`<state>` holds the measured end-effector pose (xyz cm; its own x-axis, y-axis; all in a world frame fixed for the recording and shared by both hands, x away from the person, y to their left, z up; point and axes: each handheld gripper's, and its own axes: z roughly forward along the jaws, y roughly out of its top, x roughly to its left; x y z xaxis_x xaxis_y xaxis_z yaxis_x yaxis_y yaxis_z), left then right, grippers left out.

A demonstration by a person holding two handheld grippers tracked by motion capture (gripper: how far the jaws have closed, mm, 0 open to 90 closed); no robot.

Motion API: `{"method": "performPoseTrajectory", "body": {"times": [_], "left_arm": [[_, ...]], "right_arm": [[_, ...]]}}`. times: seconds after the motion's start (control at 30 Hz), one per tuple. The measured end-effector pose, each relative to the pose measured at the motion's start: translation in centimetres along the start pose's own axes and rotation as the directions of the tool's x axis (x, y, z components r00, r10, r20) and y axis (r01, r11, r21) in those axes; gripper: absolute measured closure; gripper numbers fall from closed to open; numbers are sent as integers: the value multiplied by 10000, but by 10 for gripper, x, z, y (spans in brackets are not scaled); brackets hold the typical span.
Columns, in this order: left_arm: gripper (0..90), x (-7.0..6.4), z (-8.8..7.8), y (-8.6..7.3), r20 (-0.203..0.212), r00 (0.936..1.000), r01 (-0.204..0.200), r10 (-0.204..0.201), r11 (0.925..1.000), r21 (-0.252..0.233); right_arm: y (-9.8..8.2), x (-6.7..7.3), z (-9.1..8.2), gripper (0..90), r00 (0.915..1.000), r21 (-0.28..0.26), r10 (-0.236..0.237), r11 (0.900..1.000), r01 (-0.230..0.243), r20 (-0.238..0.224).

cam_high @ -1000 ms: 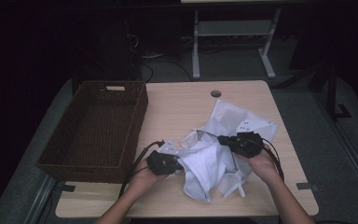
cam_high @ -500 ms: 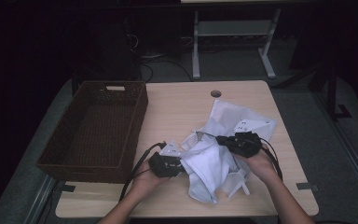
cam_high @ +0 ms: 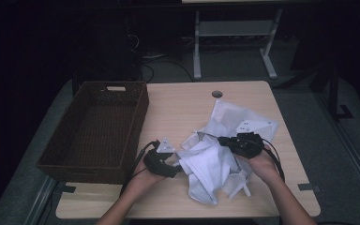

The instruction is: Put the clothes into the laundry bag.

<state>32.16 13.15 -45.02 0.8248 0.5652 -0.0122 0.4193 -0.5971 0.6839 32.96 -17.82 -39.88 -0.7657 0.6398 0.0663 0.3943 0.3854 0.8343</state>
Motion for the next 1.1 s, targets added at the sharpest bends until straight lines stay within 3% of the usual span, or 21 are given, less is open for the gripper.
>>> {"method": "performPoseTrajectory", "body": {"times": [0.07, 0.1, 0.13, 0.23, 0.33, 0.5, 0.67, 1.1], "left_arm": [[284, 2, 4, 1, 96, 9999, -106, 106, 9999, -41], [323, 3, 5, 2, 373, 9990, -234, 241, 9996, -173], [451, 2, 5, 4, 605, 9974, -380, 396, 9989, -269], [713, -3, 4, 10, 859, 9935, -696, 741, 9961, -538], [834, -11, 2, 15, 928, 9902, -966, 1042, 9918, -831], [845, -24, 3, 25, 1052, 9848, -1253, 1379, 9851, -1178], [846, -32, 7, 32, 1363, 9813, -1155, 1357, 9824, -1466], [850, -38, 23, 64, 1336, 9831, -962, 1250, 9743, -2038]], "right_arm": [[0, 0, 0, 881, 10000, -11, -3, 10000, 3, -3], [0, 0, 0, 880, 10000, 2, -9, 10000, 9, -3], [0, 0, 0, 880, 10000, 8, -11, 10000, 11, -1], [0, 0, 0, 881, 10000, 1, -14, 10000, 14, 12], [1, 0, 1, 881, 10000, -1, -58, 10000, 58, 16], [2, 2, 3, 881, 10000, 17, -71, 10000, 71, -2], [3, 1, 1, 881, 10000, -30, -36, 10000, 36, -12], [12, 11, -10, 886, 9990, -262, -263, 9993, 253, -358]]}}
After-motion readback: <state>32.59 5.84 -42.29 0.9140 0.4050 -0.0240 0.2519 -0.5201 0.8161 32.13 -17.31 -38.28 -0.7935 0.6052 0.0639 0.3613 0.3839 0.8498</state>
